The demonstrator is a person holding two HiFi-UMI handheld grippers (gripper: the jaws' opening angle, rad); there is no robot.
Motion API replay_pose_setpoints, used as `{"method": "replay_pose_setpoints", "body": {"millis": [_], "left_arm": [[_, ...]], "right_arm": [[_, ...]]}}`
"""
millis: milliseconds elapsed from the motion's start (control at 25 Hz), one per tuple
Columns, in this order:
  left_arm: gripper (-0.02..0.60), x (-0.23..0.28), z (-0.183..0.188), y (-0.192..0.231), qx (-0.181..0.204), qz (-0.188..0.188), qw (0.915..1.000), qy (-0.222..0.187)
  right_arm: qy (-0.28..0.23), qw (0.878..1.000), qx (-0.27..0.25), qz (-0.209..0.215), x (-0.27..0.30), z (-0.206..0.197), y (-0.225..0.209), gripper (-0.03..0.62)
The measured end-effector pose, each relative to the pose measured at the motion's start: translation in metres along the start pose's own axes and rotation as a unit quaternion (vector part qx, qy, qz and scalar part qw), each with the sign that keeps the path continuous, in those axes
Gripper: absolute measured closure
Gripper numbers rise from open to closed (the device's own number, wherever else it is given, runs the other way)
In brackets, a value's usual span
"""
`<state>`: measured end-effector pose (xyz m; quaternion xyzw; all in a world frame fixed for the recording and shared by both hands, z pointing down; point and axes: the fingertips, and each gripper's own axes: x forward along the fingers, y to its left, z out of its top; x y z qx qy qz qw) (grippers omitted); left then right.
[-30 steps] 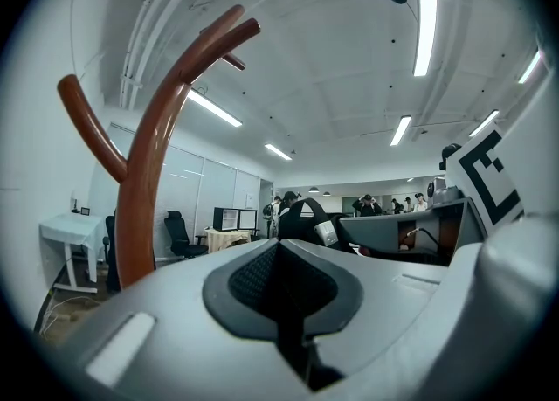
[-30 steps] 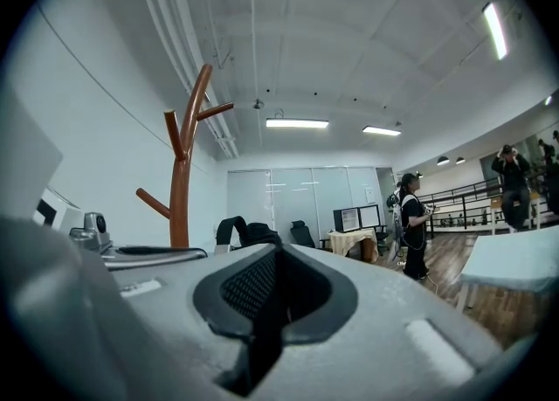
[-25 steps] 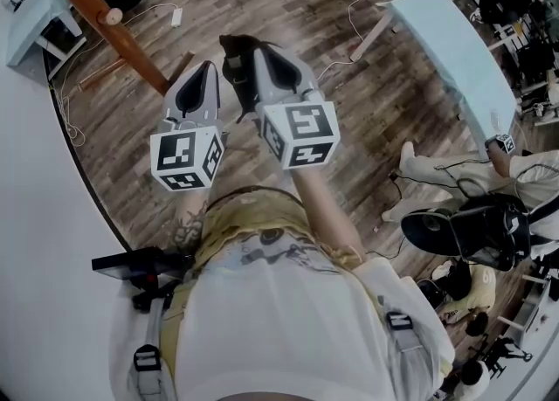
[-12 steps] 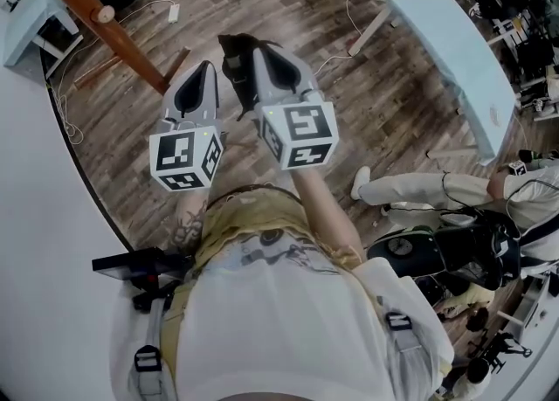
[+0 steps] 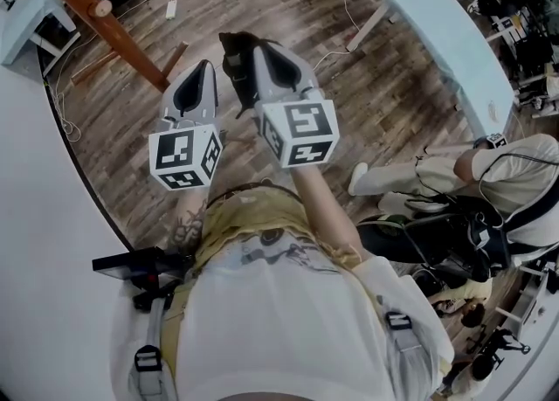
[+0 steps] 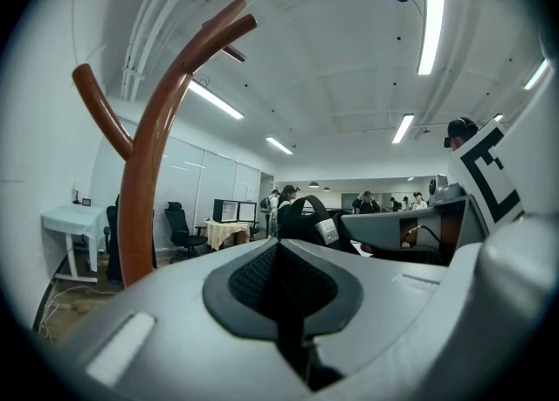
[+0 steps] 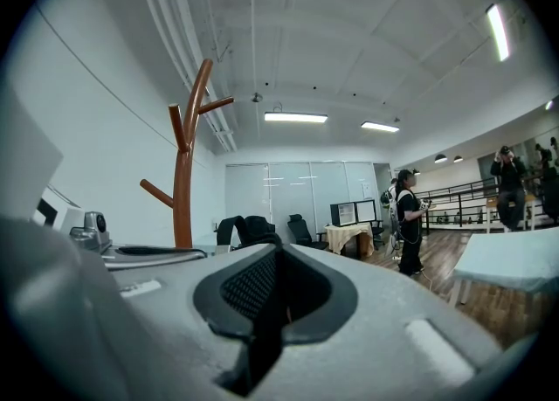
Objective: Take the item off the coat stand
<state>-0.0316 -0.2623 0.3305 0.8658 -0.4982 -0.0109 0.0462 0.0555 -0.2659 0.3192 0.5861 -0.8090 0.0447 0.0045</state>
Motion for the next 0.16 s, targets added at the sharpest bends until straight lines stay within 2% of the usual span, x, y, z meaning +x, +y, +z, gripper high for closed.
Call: {"method": "replay_pose_setpoints", "body": {"millis": [160], "left_arm": [[0.580, -0.0007, -0.0017, 0.0014, -0.004, 0.001, 1.0000, 0.001]], "right_arm": [[0.005, 1.000, 0.001, 0.000, -0.0003, -0.0023, -0.0003, 0.580]]}}
